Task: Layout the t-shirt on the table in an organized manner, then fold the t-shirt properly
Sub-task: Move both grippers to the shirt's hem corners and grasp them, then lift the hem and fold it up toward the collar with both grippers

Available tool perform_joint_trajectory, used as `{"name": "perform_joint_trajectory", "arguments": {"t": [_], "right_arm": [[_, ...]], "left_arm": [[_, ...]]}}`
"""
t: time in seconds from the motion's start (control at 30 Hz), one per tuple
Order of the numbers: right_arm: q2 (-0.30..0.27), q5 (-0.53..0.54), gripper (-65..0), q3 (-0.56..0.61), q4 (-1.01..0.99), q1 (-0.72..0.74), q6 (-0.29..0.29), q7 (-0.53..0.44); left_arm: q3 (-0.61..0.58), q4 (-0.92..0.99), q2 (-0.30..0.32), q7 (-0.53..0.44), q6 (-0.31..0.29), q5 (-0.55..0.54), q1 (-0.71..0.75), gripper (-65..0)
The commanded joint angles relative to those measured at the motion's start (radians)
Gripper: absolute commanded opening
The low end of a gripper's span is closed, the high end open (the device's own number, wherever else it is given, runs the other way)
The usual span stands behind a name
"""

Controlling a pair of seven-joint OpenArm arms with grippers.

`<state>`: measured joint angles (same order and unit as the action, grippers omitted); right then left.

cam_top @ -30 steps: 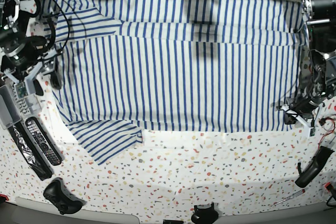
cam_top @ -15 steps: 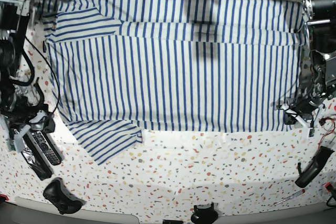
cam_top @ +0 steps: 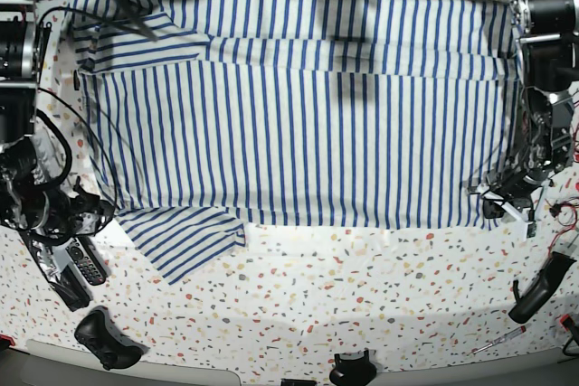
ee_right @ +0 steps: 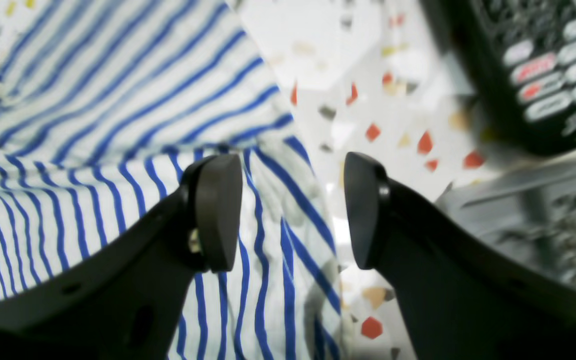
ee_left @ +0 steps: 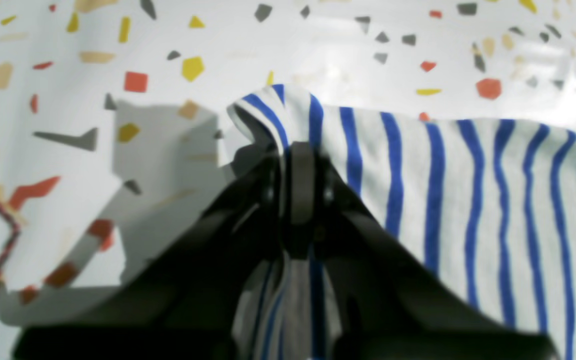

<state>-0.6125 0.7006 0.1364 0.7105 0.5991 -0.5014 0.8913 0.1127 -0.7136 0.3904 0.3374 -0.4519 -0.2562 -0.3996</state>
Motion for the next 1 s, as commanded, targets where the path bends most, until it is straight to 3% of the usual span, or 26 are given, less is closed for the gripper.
{"name": "perform_joint_trajectory", "arguments": {"t": [0.0,0.07,0.3,0.47,0.57,0.7,0.73,0.93,0.97], "right_arm": [[-0.01,0.009,-33.2,-0.004,-0.002,0.045,-0.021,-0.011],[0.008,-0.008,-33.2,-0.004,-0.03,0.048,-0.023,-0.013],[0.082,-0.22,-33.6,-0.004,-0.117,0.048,-0.018,-0.026],[0.092,-0.238,-33.9,-0.004,-0.151,0.048,-0.016,-0.053],[0.093,-0.237,-42.1,-0.004,-0.151,0.048,-0.021,-0.045],[0.1,-0.237,-60.4,-0.004,-0.151,0.048,-0.027,-0.038],[0.103,-0.237,-65.0,-0.004,-0.151,0.048,-0.052,-0.038],[0.1,-0.175,-65.0,-0.004,-0.131,0.048,-0.197,-0.126],[0.097,-0.166,-65.0,-0.005,-0.115,0.046,-0.197,-0.129]], "left_arm": [[0.002,-0.011,0.001,0.005,-0.009,0.002,-0.019,-65.0],[0.002,-0.011,-0.005,0.005,-0.009,0.002,-0.019,-65.0],[0.002,-0.011,-0.005,0.003,-0.009,0.005,-0.019,-65.0],[0.002,-0.011,-0.005,0.006,-0.009,0.005,-0.019,-65.0],[0.002,-0.011,-0.005,0.006,-0.009,0.005,-0.019,-65.0],[0.002,-0.011,-0.005,0.006,-0.009,0.005,-0.019,-65.0],[0.002,-0.011,-0.005,0.006,-0.009,0.004,-0.019,-65.0],[0.002,-0.013,-0.005,-0.013,-0.008,0.0,-0.019,-65.0],[0.005,-0.013,-0.005,-0.017,-0.008,-0.002,-0.019,-65.0]]}}
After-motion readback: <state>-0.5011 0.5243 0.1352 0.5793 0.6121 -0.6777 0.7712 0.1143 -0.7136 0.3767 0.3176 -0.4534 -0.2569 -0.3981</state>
